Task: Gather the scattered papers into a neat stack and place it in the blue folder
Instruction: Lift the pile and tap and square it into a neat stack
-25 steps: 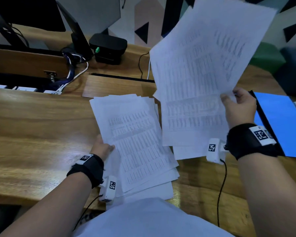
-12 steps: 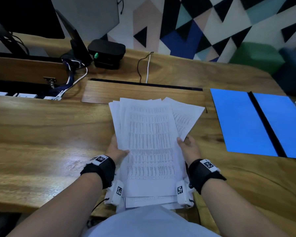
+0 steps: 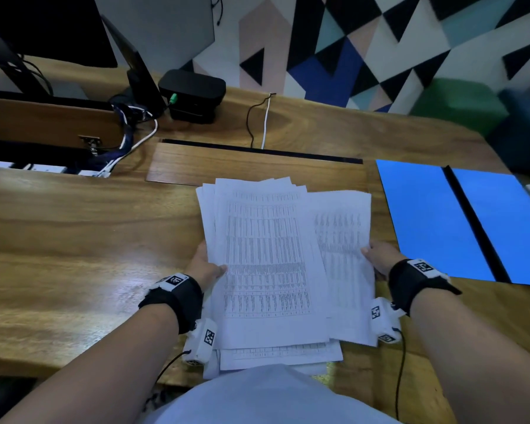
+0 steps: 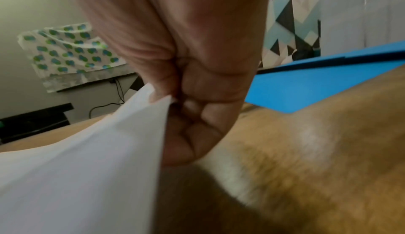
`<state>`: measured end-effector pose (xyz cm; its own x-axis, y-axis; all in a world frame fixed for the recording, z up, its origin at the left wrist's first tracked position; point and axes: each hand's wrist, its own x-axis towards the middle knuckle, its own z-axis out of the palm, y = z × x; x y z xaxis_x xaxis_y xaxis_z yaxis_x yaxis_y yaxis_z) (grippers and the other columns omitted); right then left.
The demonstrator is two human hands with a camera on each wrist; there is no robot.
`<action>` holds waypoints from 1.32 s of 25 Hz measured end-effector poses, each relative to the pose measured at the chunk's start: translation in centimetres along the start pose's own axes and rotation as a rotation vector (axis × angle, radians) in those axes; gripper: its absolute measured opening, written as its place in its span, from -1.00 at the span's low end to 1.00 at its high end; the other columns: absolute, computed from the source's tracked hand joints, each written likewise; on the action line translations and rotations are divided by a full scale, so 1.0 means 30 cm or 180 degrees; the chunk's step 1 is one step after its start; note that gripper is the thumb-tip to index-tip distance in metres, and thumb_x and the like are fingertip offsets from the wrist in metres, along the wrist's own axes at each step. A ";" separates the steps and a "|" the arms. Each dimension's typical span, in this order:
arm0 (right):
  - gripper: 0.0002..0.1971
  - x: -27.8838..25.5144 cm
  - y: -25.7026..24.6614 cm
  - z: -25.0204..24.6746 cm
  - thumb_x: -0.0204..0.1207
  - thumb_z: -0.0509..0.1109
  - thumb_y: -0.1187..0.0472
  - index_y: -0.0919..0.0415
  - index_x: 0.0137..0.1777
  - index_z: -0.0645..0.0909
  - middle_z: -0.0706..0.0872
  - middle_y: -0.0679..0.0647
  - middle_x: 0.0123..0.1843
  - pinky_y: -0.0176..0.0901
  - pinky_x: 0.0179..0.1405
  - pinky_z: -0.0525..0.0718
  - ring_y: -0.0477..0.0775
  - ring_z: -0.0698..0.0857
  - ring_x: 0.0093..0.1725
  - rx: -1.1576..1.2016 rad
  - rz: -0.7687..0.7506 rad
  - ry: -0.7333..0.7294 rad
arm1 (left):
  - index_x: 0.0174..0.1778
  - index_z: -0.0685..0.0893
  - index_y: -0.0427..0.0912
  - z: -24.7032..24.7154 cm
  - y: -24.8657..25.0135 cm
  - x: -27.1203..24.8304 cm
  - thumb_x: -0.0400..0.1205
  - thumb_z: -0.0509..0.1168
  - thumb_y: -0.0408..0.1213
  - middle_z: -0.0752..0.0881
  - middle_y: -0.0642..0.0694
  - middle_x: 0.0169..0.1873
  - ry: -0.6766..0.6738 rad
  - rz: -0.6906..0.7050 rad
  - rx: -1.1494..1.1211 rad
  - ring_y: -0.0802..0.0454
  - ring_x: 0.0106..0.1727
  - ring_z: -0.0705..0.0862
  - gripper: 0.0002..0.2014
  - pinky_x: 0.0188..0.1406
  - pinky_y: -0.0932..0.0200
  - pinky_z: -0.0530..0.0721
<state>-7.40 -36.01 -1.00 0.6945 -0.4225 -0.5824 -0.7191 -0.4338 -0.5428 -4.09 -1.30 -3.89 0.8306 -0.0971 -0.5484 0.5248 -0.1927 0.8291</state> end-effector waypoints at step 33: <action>-0.26 -0.314 -0.219 -0.114 0.15 0.68 0.06 0.04 0.36 0.47 0.73 -0.03 0.27 0.18 0.37 0.59 0.01 0.69 0.29 0.2444 -0.1945 0.0788 | 0.39 0.46 -0.18 0.239 0.466 -0.211 0.48 0.47 -0.37 0.72 -0.06 0.22 0.0123 0.1790 -0.0765 0.01 0.26 0.69 -0.44 0.27 -0.06 0.67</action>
<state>-9.13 -31.90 10.13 0.8713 -0.4904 0.0200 0.0012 -0.0387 -0.9992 -3.34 -10.39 10.39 0.9963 -0.0837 -0.0191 0.0278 0.1039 0.9942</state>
